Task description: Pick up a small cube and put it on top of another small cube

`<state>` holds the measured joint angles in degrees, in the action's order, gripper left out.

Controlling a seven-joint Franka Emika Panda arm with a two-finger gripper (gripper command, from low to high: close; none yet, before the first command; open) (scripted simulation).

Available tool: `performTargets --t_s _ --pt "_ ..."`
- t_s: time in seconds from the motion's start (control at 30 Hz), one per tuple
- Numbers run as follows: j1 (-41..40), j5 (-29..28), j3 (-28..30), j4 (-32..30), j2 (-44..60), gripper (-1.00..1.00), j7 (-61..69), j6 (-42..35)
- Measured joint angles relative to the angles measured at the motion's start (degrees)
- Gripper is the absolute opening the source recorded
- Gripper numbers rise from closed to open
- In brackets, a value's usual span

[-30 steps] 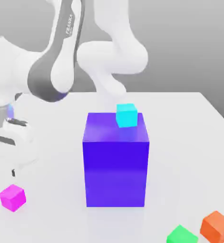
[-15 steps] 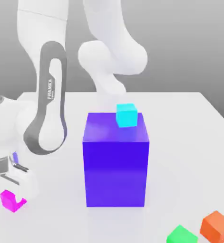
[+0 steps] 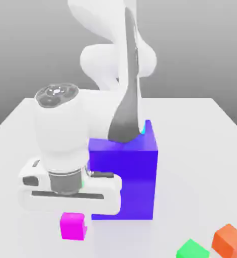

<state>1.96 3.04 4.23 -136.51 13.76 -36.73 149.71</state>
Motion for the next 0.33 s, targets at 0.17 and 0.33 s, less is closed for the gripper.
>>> performTargets --t_s 0.17,0.33 --pt "8.0 -3.3 -5.5 3.8 3.2 -1.00 -3.0 -0.3" --pt "11.0 -4.9 -6.7 6.3 8.2 1.00 -4.1 2.4"
